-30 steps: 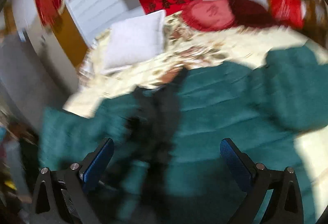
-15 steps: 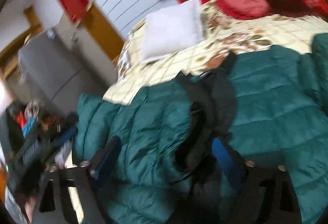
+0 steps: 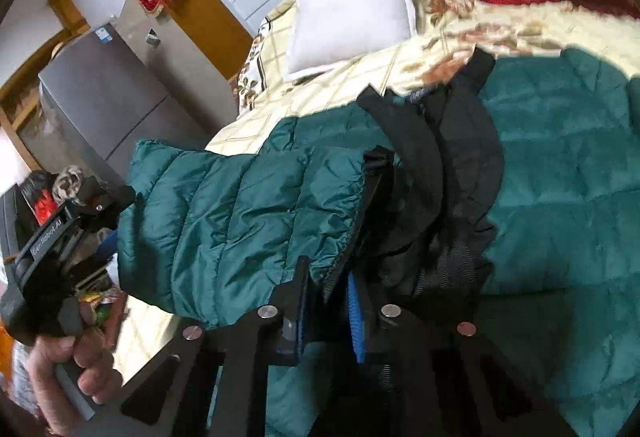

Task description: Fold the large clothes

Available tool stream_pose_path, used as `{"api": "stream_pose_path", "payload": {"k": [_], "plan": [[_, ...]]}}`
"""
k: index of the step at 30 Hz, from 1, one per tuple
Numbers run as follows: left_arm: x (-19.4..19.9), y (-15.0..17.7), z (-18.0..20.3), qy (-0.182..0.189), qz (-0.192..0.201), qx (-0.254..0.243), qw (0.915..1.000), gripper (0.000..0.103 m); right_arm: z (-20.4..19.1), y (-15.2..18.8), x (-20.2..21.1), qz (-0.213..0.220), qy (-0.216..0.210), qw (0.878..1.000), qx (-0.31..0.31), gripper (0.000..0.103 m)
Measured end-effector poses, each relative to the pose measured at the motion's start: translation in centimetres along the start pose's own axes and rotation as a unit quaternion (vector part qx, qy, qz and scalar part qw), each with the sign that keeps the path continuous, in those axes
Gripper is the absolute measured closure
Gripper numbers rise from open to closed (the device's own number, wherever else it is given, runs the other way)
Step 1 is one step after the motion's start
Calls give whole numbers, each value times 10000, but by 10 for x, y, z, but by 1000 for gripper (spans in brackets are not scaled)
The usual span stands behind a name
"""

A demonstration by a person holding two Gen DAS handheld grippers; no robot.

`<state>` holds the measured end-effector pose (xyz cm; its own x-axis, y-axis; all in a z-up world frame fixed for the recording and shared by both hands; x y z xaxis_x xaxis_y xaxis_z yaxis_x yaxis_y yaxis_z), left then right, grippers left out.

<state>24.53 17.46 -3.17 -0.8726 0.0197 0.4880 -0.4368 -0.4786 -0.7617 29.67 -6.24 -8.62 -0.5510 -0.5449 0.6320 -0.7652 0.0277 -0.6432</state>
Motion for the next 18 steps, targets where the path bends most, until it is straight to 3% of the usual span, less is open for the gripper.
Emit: {"api": "stream_pose_path", "payload": {"k": [4,8,13,18], "plan": [[1,-3,-2,47,28,13,10000,39,3,-12,22,287,355,9989,140,93],[-9,1,-5,36,-141,78,9999,39,31,-30,62,572,1154,9912,298,93],[-39,20,-8,-11,-830,95,9965,39,90,-45,91,362,2159,9738,613,93],[-66,36,4,77,-1259,-88,9920,39,139,-56,106,226,2613,9627,666,94]]}}
Point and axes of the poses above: each gripper's, at about its wrist camera, not at the fingertips, and x roughly against the way its jaws point, z to its right, y to its underside, the point moved 6 cm from there along -x, roughly the way its jaws point, and after that the axes turned 6 degrees about y, right-handed, at the moved point
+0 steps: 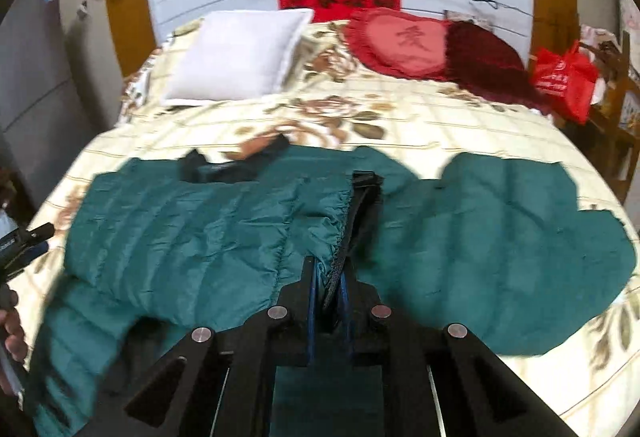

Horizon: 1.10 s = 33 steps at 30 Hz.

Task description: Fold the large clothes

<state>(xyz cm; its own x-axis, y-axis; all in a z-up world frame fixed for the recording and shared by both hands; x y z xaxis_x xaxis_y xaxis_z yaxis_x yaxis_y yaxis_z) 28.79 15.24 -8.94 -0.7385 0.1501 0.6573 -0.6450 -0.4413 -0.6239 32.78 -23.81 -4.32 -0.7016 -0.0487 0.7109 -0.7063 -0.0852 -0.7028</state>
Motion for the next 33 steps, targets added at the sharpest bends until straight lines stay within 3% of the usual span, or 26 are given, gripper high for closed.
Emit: {"api": "stream_pose_path", "payload": {"k": [9,12,15,19,24,26,28,30,33], "plan": [[-32,12,28,-95,-315,-873,9956,39,18,22,-46,-484,503,9973,238,94],[-43,17,24,-187,-435,-918,9947,31,19,24,-51,-556,414,9973,234,94],[-45,17,15,-58,-526,-630,9966,30,20,20,-44,-694,-121,9975,-73,94],[-45,18,15,16,-566,-558,9968,30,31,2,-8,-294,-532,9950,-792,94],[-32,10,21,-18,-316,-606,9977,30,27,-24,14,147,-189,9939,-1078,94],[-25,3,27,52,-28,-687,9976,30,2,-30,2,105,-265,9966,-772,94],[-23,-2,33,113,110,-776,9969,30,-17,-29,-21,-51,-69,9987,-495,94],[-32,1,36,169,-69,-876,9960,30,-28,-26,-51,-332,61,9987,-388,94],[-55,12,30,-64,-551,-982,9936,26,-25,-5,-93,-898,222,9949,-396,94]]}}
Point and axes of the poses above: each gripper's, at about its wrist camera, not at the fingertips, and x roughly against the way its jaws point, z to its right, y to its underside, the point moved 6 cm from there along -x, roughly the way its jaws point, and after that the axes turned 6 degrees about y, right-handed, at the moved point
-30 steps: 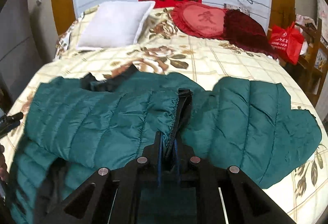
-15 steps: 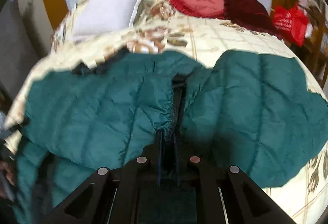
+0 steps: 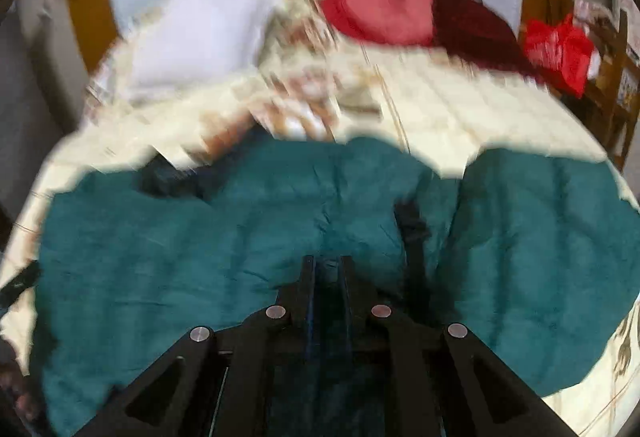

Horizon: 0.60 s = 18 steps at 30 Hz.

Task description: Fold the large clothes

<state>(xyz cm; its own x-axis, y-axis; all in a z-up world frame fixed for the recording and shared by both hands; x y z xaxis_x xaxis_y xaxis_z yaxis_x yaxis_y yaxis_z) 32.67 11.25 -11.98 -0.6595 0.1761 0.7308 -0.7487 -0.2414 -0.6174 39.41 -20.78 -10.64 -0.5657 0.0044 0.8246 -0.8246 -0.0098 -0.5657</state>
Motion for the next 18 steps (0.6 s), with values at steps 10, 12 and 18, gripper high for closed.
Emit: {"api": "stream_pose_path", "payload": {"k": [10,12,18], "plan": [[19,-7,-14,49,302,516,9982,17,-4,-16,46,552,-150,9979,-289,91],[29,-10,-6,53,479,393,9981,17,-34,-11,61,686,-347,9970,95,84],[10,7,19,-177,70,-334,9993,17,-76,27,32,130,-203,9968,763,37]]}}
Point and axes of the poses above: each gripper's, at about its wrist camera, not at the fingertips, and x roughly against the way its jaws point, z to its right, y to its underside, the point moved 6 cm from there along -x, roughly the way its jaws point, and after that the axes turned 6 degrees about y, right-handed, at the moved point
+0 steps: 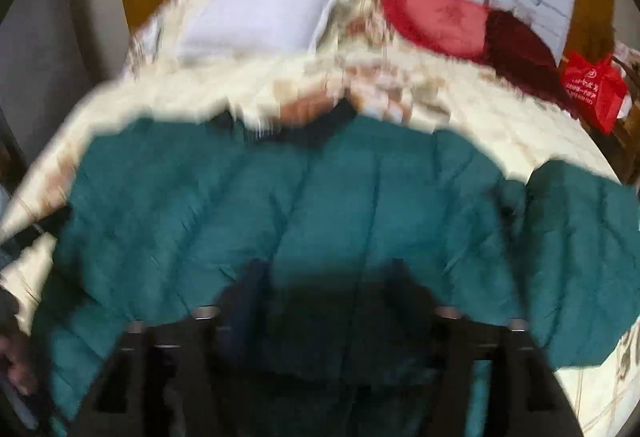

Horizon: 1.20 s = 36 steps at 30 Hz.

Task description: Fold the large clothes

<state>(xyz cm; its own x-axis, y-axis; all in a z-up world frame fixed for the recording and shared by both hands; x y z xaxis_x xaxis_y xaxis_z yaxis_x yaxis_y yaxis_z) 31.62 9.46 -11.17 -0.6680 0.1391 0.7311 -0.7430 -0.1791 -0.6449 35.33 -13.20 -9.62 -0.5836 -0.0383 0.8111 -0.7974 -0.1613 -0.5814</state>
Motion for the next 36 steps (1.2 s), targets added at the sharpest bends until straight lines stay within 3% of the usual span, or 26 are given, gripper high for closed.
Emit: {"api": "stream_pose_path", "payload": {"k": [3,4,9,10,14,17,19,22,24,28,32,33,34,36], "plan": [[4,0,2,-144,62,-141,9998,17,23,-6,20,214,-358,9974,-593,37],[7,0,0,-109,90,-83,9999,17,41,-12,38,460,-355,9955,-749,37],[23,1,-6,173,249,404,9987,17,152,-18,90,1142,652,9862,-1002,33],[24,0,-5,193,258,439,9985,17,194,-11,98,1157,988,9814,-1167,30],[30,0,7,270,338,393,9983,17,334,32,102,782,1663,9608,-2076,29],[30,-1,12,242,381,256,9987,17,420,85,86,327,1615,9356,-3122,29],[30,0,16,185,441,117,9988,17,455,111,70,131,1543,9202,-3595,29],[29,3,19,63,518,-32,9986,17,483,127,57,236,1317,9117,-3885,29],[28,6,21,59,535,-76,9985,17,491,119,39,384,890,9099,-4033,29],[27,11,23,41,543,-64,9985,17,495,95,22,736,540,9104,-4035,29],[24,14,27,-22,516,-181,9985,17,489,74,3,722,420,9246,-3715,29],[22,15,28,-34,490,-185,9986,17,487,71,-1,704,437,9273,-3650,38],[21,15,28,-32,461,-185,9988,17,485,71,-4,618,404,9294,-3617,66],[21,15,27,-27,458,-161,9988,17,481,71,2,713,591,9328,-3482,77]]}}
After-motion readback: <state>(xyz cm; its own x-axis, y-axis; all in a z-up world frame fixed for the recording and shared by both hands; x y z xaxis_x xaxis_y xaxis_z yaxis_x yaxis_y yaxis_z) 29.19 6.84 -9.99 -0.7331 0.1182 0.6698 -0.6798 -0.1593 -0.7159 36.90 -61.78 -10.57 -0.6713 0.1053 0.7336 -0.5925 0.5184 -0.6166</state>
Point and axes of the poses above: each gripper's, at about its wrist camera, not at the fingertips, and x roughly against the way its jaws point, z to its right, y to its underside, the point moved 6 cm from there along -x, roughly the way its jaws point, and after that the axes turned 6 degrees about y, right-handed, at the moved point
